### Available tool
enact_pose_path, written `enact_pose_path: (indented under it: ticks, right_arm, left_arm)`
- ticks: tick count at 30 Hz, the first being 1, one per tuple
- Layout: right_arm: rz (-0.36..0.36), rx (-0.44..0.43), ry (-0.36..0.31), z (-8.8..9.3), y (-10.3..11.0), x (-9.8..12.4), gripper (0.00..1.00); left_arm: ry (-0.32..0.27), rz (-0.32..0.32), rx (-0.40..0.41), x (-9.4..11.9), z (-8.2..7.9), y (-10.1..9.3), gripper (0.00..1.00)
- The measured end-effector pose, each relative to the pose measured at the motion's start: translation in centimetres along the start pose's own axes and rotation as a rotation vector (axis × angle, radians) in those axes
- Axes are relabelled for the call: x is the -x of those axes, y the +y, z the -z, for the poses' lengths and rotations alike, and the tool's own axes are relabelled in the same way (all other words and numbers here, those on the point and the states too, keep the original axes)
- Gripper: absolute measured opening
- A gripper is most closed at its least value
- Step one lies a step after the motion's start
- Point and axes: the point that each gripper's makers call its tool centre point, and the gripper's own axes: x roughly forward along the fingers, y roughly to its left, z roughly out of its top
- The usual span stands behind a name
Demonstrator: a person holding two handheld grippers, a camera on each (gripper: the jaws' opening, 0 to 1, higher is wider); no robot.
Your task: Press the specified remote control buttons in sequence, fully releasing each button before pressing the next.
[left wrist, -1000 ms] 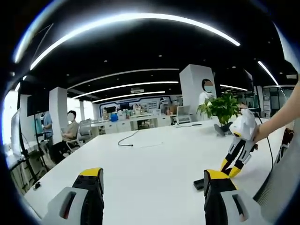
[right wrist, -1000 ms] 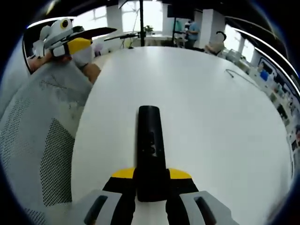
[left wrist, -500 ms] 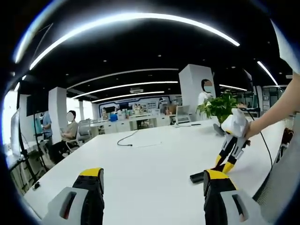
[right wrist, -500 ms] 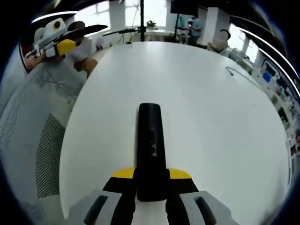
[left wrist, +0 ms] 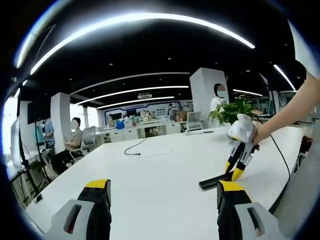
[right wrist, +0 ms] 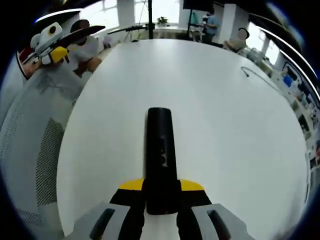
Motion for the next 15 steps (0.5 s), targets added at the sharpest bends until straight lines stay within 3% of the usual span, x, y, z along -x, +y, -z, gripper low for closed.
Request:
enact_pose_path:
  ticks: [15]
  right_arm:
    - [-0.007, 0.010, 0.076, -0.1, -3.2, -0.2, 0.21]
  left_arm:
    - [-0.001, 0.001, 0.000, -0.1, 0.0, 0.1, 0.89]
